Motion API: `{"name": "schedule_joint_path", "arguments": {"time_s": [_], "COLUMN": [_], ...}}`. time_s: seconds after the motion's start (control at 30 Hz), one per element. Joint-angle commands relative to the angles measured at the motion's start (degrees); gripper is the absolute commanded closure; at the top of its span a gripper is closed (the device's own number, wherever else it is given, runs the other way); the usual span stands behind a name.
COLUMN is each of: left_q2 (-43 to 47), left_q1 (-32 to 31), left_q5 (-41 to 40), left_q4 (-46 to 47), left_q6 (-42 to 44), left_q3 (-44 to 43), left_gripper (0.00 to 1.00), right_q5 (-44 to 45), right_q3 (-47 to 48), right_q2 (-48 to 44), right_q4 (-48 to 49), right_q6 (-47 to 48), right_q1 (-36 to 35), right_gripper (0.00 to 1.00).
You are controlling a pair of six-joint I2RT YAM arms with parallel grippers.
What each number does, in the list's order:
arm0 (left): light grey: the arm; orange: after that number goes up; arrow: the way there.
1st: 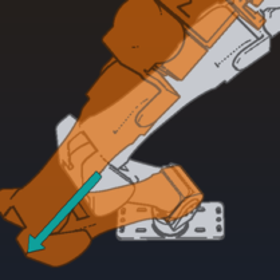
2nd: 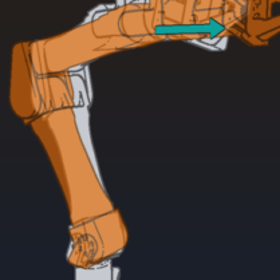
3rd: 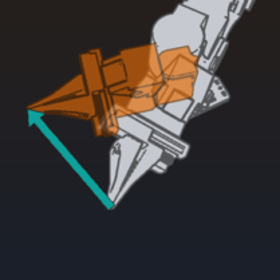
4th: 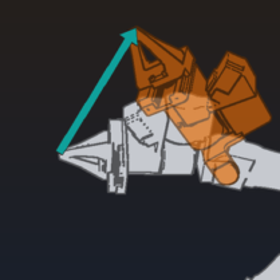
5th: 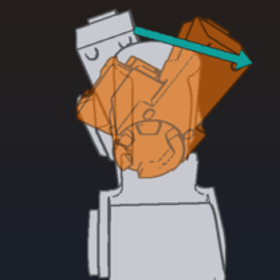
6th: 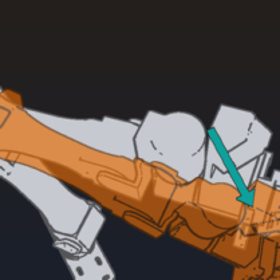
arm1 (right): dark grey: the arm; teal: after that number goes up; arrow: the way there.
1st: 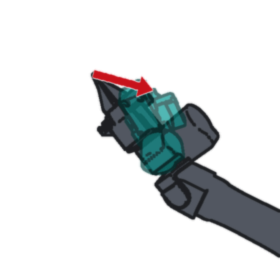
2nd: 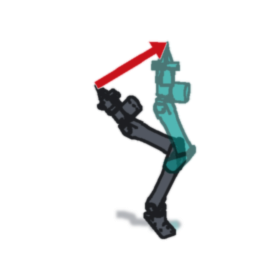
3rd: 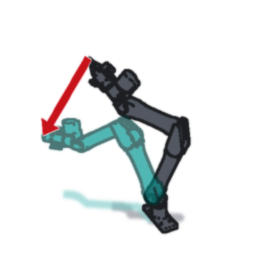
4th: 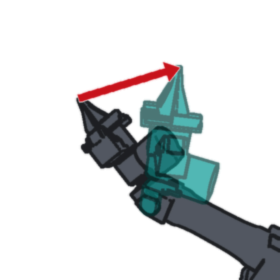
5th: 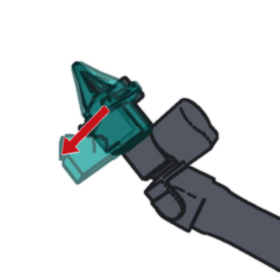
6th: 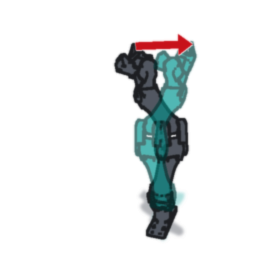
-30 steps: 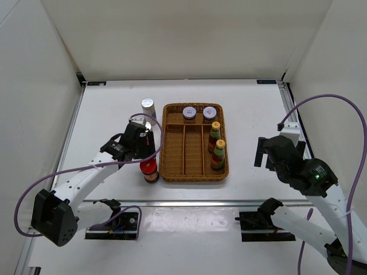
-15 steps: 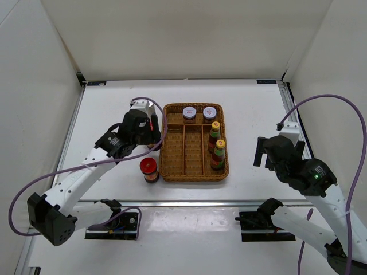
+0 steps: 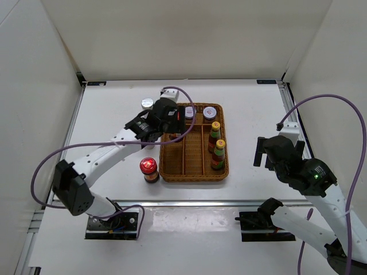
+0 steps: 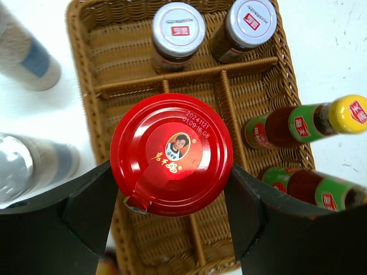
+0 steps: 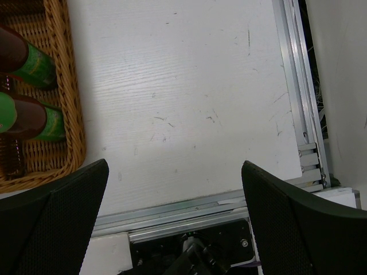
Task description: Organize the condiment bottles
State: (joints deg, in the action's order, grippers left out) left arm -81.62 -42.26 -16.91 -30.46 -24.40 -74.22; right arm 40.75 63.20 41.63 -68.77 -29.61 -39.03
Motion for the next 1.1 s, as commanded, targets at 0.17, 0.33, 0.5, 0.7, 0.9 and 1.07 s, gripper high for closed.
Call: {"name": "schedule_joint_path", "arguments": {"time_s": [0.17, 0.33, 0.5, 0.7, 0.9, 1.07], "left_q2": [-6.61, -11.62, -14.7, -16.54, -17.69, -18.83], "left_q1": [-1.68, -3.0, -3.53, -3.53, -3.53, -3.53], "left_q5": [0.91, 1.53, 2.05, 2.05, 1.53, 1.53], "left_q4": [15.07, 17.8, 20.78, 23.42, 25.18, 25.18], "left_q6": [0.5, -0.64, -1.17, -2.23, -2.75, -3.8], "left_q3": [-6.81, -7.96, -7.96, -5.16, -3.3, -2.08], "left_gripper": [0.73, 0.73, 0.72, 0.72, 0.69, 0.56], "right_q5": [0.91, 0.91, 0.91, 0.91, 0.91, 0.91], "right_q3": [-0.45, -0.45, -0.45, -0.45, -0.45, -0.45], "right_q2": [0.03, 0.03, 0.03, 0.03, 0.03, 0.03], "right_q4": [1.98, 1.98, 1.98, 1.98, 2.5, 2.5], "right_q6": [0.07, 0.07, 0.6, 0.6, 0.6, 0.6], "right_q1": [-0.09, -0.09, -0.09, -0.09, -0.09, -0.09], "right_gripper": [0.0, 0.0, 0.0, 0.0, 0.0, 0.0]}}
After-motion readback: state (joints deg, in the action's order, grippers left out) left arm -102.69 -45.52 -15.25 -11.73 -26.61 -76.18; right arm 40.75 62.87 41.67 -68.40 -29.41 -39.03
